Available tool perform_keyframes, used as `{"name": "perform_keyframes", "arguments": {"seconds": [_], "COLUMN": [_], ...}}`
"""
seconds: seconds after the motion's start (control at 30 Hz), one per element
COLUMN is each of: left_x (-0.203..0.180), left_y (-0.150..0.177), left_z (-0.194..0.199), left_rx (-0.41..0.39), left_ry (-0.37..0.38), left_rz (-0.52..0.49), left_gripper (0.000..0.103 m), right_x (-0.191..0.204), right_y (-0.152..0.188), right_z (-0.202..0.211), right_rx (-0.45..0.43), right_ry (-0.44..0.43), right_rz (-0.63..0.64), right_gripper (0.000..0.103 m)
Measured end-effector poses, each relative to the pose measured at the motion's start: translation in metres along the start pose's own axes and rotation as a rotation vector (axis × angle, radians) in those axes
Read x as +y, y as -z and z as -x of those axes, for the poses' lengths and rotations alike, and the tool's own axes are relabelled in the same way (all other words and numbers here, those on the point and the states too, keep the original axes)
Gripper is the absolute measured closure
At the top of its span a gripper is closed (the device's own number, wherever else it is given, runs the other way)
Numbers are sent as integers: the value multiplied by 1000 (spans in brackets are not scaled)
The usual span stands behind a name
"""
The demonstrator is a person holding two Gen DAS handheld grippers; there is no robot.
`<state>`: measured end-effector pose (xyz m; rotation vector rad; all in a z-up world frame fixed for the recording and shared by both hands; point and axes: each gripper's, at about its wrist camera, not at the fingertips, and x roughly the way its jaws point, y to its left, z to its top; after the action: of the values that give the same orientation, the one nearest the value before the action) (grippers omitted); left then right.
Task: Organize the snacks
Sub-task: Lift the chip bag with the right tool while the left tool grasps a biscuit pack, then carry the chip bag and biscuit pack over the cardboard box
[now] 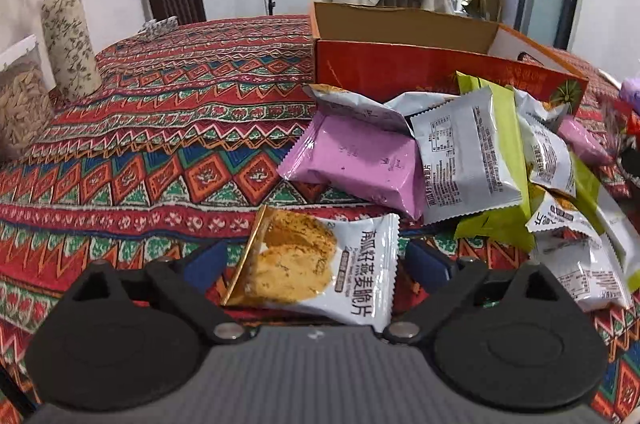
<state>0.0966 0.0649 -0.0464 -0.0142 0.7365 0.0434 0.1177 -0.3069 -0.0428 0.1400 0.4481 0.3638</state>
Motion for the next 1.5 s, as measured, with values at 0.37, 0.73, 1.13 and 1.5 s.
{"name": "perform_keyframes", "arguments": {"seconds": [0.37,0.73,1.13,1.5], "left_x": [9,-7,-21,-32], "left_y": [5,4,-30,-35], "left_z": [17,38,49,42], "left_rx": [-48,-129,-229,-231], "left_ry": [19,6,36,76], "left_rz": [58,25,20,21], "left_gripper": [52,52,51,51], "right_x": [6,6,19,7], "right_y": [0,2,-29,-22], "right_z": [1,6,23,3], "right_rx": [-5,-23,-105,98], "right_ry": [5,16,31,-27], "right_rz": [25,27,88,32], "right_gripper": [35,35,60,8]}}
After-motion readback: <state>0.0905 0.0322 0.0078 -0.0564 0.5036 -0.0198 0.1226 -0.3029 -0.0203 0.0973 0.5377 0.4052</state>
